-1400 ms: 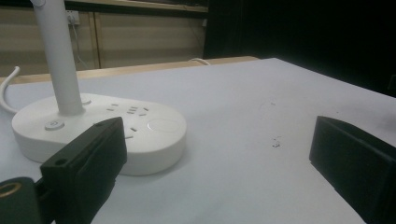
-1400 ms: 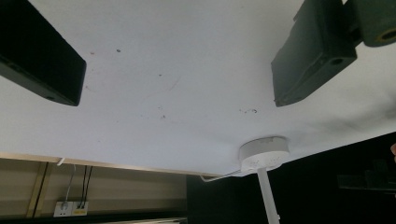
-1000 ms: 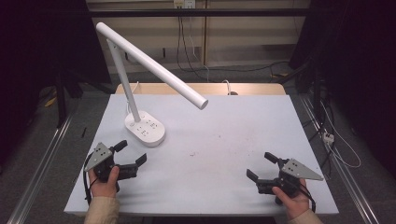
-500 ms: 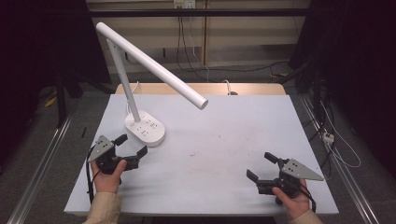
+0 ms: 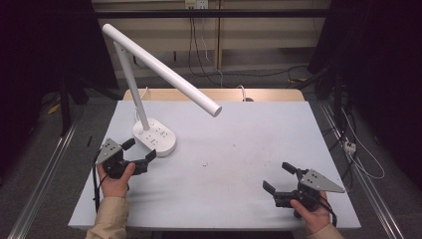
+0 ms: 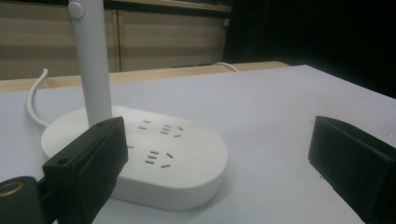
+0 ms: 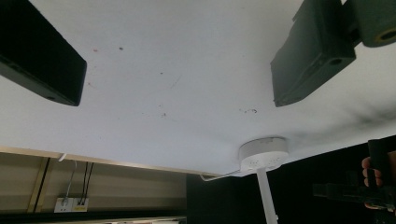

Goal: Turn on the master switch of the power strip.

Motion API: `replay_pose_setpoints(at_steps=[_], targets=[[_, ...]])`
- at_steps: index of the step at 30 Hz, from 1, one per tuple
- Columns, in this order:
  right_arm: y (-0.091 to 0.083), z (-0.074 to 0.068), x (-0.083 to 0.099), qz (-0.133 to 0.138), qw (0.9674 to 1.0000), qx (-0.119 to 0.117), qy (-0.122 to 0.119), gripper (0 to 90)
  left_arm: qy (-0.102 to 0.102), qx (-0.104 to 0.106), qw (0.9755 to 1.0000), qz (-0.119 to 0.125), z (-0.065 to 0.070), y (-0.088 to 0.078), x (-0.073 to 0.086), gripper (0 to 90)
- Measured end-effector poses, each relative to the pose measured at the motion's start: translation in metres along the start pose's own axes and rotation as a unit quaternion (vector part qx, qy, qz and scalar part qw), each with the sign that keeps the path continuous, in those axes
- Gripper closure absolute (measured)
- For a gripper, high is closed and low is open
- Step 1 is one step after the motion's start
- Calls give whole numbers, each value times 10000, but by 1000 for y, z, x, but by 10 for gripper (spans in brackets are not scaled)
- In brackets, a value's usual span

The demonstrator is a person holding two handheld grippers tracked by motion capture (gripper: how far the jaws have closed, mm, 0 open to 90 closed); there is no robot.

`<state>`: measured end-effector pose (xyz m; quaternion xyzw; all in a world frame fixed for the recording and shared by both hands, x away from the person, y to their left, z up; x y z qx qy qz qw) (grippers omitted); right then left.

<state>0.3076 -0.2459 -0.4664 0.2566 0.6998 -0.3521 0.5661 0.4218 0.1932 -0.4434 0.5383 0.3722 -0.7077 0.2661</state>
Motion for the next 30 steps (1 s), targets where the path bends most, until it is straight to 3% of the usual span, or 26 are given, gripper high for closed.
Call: replay_pose_setpoints(at_steps=[16, 30], targets=[[-1, 0, -1, 14, 10000, -15, -23, 29, 117, -161, 9996, -223, -11, 13, -4, 64], [0, -1, -1, 12, 10000, -22, -42, 29, 120, -397, 9988, -256, -24, 18, -7, 109]])
Point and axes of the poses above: each handheld gripper's, and its own axes: y roughly forward along the jaws, x roughly out of its underside, z roughly to its right, the point moved 6 cm from there along y, roughly forward along the jaws, and after that the axes turned 3 degrees about -x, right-handed, at the moved point
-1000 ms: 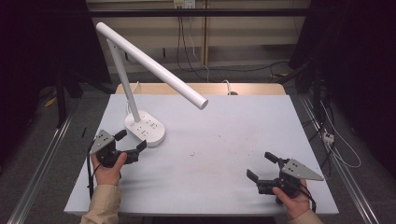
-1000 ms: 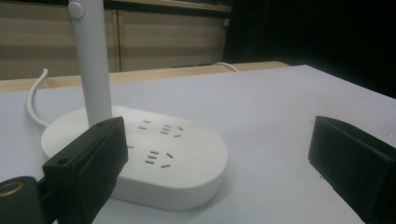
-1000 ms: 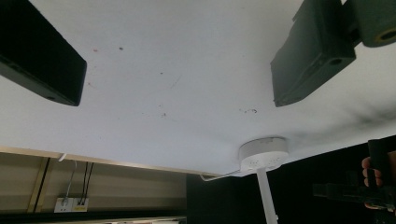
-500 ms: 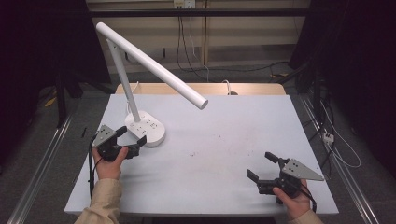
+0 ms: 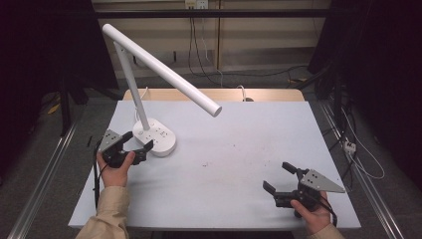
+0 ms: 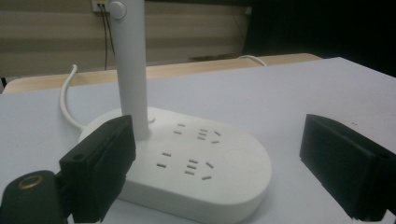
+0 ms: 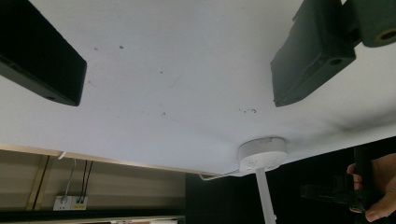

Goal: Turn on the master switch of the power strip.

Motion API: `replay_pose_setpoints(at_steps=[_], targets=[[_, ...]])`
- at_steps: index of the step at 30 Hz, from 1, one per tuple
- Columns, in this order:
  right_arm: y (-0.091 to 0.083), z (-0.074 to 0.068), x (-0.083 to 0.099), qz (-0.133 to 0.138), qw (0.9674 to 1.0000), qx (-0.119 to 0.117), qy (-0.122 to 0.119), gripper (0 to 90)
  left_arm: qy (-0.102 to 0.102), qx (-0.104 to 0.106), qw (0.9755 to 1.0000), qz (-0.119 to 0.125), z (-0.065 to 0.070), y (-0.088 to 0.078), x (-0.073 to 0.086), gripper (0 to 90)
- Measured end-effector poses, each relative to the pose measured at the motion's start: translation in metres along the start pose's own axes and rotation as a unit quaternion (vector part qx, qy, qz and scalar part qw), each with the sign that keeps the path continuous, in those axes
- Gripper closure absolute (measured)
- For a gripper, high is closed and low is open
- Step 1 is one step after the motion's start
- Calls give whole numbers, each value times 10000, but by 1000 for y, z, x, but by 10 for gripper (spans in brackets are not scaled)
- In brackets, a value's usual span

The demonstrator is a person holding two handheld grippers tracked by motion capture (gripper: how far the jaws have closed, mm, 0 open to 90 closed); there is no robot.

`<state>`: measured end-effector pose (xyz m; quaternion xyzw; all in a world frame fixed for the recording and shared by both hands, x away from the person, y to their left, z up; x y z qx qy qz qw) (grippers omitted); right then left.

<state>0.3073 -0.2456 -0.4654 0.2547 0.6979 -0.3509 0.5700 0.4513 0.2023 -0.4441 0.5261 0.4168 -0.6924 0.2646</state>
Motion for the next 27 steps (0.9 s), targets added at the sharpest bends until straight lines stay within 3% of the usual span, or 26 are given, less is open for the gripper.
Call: replay_pose_setpoints(at_steps=[10, 27], targets=[[0, 0, 0, 2, 10000, -4, -17, 29, 40, -216, 9998, -39, -9, 1, -2, 154], [0, -1, -1, 16, 10000, -4, -33, 30, 40, -521, 9986, -116, -23, 11, -3, 324]])
Point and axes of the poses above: each handheld gripper's, and its own axes: y roughly forward along the jaws, x roughly out of its underside, z roughly to its right, the point moved 6 cm from there along y, roughly forward along the jaws, and after that the axes turned 3 degrees about -x, right-handed, at the moved point
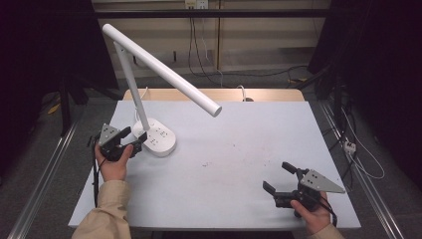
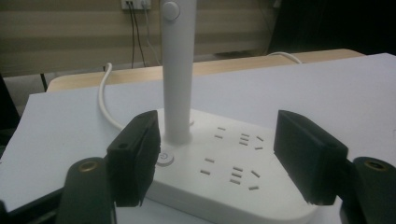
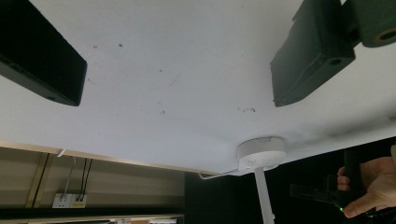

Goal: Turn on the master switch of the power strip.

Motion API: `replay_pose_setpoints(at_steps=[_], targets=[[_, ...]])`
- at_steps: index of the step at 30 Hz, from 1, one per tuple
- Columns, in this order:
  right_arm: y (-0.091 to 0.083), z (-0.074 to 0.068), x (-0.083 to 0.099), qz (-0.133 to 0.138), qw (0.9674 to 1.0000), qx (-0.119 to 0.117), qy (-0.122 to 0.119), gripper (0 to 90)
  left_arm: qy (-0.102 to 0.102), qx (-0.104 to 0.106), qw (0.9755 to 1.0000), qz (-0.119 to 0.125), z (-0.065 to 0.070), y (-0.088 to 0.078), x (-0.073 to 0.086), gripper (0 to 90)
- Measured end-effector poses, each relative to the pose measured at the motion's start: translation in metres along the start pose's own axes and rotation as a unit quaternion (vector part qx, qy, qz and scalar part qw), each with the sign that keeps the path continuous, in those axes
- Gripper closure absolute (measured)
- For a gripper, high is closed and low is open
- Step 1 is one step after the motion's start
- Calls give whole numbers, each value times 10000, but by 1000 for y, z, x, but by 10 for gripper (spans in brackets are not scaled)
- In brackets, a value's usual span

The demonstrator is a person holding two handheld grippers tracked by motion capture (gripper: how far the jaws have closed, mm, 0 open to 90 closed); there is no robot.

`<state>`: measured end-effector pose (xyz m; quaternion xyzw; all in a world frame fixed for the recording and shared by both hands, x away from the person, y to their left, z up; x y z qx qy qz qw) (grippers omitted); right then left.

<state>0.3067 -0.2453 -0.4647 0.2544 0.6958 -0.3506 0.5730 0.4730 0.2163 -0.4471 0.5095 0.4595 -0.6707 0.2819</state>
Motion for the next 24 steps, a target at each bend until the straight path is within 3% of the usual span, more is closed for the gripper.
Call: replay_pose_setpoints(at_steps=[24], targets=[[-1, 1, 0, -6, 10000, -7, -6, 31, -41, -267, 9995, -172, -11, 15, 6, 539]])
Point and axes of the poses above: each handheld gripper's, and its own axes: y roughly forward along the jaws, x roughly out of its underside, z roughly to its right, the point moved 6 cm from there along y, roughly forward along the jaws, and after that the axes turned 3 degrees about -x, right-handed, at the moved point
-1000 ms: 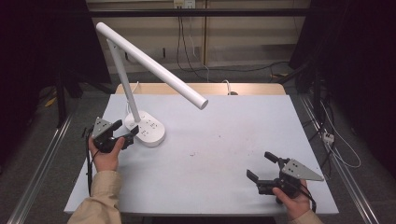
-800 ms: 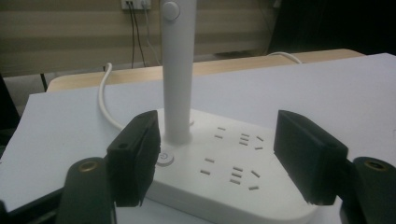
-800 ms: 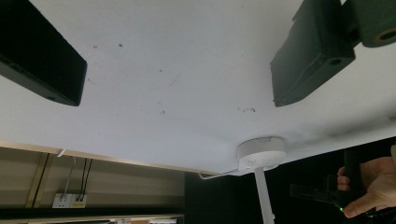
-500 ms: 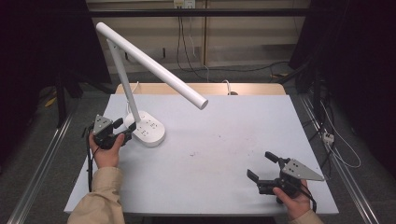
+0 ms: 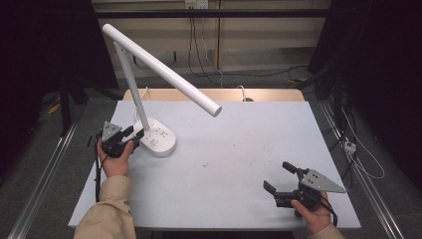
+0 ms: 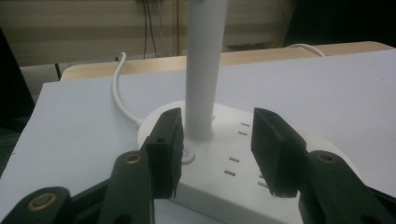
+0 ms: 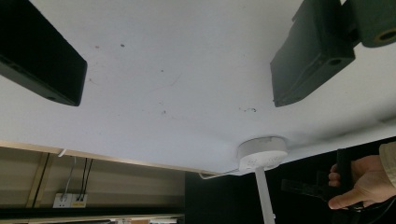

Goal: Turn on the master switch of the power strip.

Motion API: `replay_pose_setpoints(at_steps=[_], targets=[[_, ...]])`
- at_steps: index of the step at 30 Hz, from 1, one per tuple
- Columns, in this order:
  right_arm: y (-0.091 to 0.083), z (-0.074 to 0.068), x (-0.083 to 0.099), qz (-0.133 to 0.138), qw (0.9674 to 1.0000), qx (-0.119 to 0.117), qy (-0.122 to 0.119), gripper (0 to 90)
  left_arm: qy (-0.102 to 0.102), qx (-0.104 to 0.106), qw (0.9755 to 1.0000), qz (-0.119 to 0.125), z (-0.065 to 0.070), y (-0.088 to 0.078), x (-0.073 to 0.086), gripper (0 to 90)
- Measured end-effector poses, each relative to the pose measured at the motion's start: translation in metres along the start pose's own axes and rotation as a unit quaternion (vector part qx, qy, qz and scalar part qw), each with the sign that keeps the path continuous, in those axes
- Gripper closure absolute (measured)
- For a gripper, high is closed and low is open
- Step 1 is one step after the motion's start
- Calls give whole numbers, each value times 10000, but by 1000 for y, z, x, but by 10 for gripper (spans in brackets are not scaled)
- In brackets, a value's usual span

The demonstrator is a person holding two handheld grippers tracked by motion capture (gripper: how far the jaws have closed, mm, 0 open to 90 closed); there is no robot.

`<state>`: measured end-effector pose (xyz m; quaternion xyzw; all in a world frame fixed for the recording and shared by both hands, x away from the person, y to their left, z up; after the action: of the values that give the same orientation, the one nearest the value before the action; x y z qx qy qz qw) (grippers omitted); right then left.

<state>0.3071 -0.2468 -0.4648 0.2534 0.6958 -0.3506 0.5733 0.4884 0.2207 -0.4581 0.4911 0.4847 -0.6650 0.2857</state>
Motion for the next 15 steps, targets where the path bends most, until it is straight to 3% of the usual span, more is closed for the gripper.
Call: replay_pose_setpoints(at_steps=[11, 15], targets=[[0, 0, -1, 21, 10000, -11, -16, 32, -74, -107, 9999, -21, -6, 4, 2, 616], [0, -1, -1, 26, 10000, -16, -17, 32, 6, -136, 9999, -104, -7, 5, 2, 652]])
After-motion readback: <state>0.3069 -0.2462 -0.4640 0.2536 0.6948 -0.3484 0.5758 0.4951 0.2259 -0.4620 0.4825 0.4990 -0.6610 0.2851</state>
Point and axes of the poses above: each handheld gripper's, and its own axes: y roughly forward along the jaws, x roughly out of its underside, z roughly to its right, the point moved 6 cm from there along y, roughly forward along the jaws, and after that the axes turned 3 degrees about -x, right-handed, at the moved point
